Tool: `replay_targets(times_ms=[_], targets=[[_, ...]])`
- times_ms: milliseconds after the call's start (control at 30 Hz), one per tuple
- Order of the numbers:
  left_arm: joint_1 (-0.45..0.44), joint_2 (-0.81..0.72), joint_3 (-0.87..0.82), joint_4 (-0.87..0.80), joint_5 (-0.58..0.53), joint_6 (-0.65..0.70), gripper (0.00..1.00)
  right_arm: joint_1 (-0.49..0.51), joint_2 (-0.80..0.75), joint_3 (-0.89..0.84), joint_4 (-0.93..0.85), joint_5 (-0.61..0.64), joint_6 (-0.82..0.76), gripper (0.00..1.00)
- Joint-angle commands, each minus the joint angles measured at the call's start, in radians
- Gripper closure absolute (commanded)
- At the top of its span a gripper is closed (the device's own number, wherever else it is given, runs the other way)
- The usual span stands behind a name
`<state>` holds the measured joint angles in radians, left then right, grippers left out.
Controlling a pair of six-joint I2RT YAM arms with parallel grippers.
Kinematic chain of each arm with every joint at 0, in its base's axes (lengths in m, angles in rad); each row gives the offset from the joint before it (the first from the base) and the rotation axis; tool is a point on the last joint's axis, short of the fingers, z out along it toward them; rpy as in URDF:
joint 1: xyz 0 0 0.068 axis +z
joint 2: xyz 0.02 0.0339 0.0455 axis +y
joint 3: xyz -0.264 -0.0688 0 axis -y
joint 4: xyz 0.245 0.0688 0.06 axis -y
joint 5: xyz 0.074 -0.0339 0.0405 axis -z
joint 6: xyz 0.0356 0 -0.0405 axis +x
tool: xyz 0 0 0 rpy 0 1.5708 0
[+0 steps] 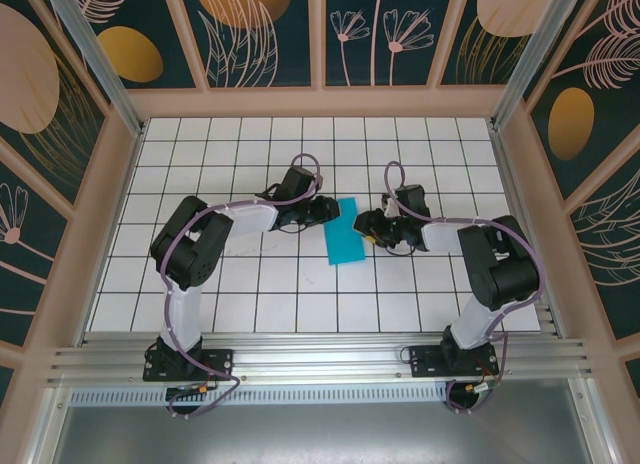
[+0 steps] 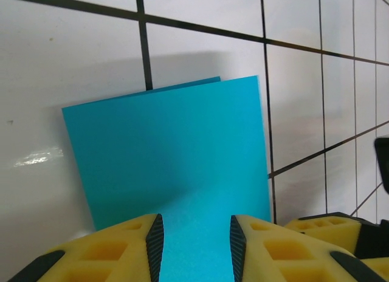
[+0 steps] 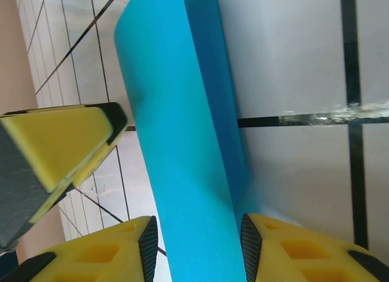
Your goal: Fold a paper plane with a square sheet of paper (pick it up from the middle)
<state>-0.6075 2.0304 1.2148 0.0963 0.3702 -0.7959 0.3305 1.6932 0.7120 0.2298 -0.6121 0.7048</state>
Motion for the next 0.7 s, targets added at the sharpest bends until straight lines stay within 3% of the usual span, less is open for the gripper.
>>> replay_targets(times_ms=[0,400,667], targets=[[0.001,0.026,0.025,-0.027,0.003,0.021,0.62,-0.006,0.028,0.021,0.037,-0.035,-0.023,0.57],[0.000,0.057,0.033,-0.037,0.012,0.034,0.63,-0.006,0.088,0.049,0.066,-0.063,-0.022,0.59],[0.000,0.061,0.044,-0.048,0.028,0.077,0.63,-0.007,0.124,0.058,0.096,-0.082,-0.010,0.70]])
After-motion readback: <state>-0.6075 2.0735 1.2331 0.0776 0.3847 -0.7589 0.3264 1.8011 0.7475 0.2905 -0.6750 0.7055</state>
